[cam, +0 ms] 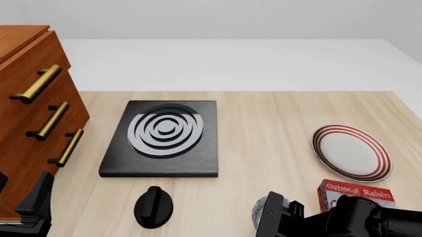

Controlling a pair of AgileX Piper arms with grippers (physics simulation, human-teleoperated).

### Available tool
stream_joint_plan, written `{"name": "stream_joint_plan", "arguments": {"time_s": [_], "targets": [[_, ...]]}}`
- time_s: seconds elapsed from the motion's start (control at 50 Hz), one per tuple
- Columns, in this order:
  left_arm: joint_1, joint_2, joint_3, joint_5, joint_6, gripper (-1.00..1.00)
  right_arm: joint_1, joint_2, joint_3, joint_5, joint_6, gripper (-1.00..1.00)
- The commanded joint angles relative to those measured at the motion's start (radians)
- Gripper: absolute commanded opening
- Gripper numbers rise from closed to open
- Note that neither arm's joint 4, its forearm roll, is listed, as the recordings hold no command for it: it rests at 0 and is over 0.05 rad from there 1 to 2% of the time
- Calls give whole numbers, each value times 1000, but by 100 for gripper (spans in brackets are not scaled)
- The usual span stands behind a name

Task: Pick the akita bowl on the ramekin and place it on the plate.

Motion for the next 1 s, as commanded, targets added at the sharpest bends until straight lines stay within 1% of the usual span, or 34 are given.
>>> {"name": "stream_joint_plan", "arguments": {"time_s": [0.02,0.1,0.12,0.14,0.26,0.28,0.38,0.42,0.46,0.58,0.6,0.62,0.64,0.66,0.68,0.7,0.76,0.8,0.82,0.86,0.92,1.0], "targets": [[0,0,0,0,0,100,-6,4,15,-15,7,100],[0,0,0,0,0,100,-7,-7,19,-9,10,100],[0,0,0,0,0,100,-16,-16,21,-7,0,-100],[0,0,0,0,0,100,-26,-26,22,-3,-10,-100],[0,0,0,0,0,100,-24,-57,8,34,-11,-100],[0,0,0,0,0,100,-36,-67,6,43,-28,-100],[0,0,0,0,0,100,-47,-113,-20,104,-47,-100],[0,0,0,0,0,100,-94,-144,-11,128,-98,-100],[0,0,0,0,0,100,-84,-156,-29,150,-84,-100],[0,0,0,0,0,100,-74,-207,-66,229,-94,-100],[0,0,0,0,0,100,-83,-218,-71,244,-102,-100],[0,0,0,0,0,100,-114,-233,-75,259,-111,-100],[0,0,0,0,0,100,-102,-233,-84,267,-113,-100],[0,0,0,0,0,100,-100,-242,-90,278,-135,-100],[0,0,0,0,0,100,-127,-262,-91,292,-162,-100],[0,0,0,0,0,100,-135,-276,-103,313,-175,-100],[0,0,0,0,0,100,-159,-301,-120,336,-192,-100],[0,0,0,0,0,100,-154,-306,-125,346,-198,-100],[0,0,0,0,0,100,-168,-321,-130,351,-217,-100],[0,0,0,0,0,100,-170,-323,-139,354,-215,-100],[0,0,0,0,0,100,-190,-337,-136,361,-239,-100],[0,0,0,0,0,100,-208,-345,-160,387,-248,-100]]}}
